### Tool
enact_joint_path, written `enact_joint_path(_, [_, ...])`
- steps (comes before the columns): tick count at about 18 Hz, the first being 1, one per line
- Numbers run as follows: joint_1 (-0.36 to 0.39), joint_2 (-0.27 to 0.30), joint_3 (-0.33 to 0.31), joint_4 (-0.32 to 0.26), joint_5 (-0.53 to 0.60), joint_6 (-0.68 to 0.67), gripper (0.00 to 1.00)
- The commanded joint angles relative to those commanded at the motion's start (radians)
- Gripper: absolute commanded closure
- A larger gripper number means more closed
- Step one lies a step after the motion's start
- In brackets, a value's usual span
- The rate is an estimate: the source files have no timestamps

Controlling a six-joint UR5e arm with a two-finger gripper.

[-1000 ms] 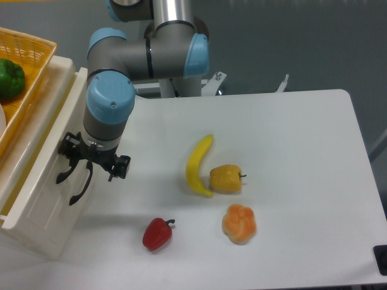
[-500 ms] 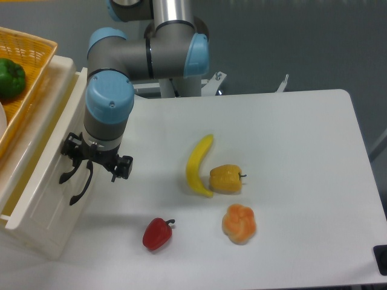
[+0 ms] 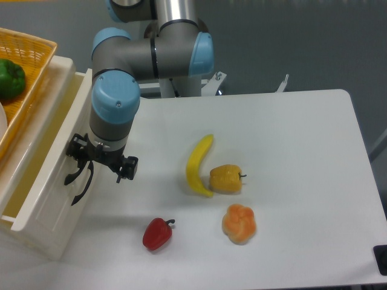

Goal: Slide the top white drawer open
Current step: 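Pull the handle outward, sliding the upper drawer open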

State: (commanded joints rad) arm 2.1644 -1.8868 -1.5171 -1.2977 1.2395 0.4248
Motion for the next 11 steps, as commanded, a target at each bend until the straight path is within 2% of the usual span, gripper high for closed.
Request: enact_joint_path(11, [0.051, 0.0, 0.002, 0.005, -0.002, 0.008, 0.0])
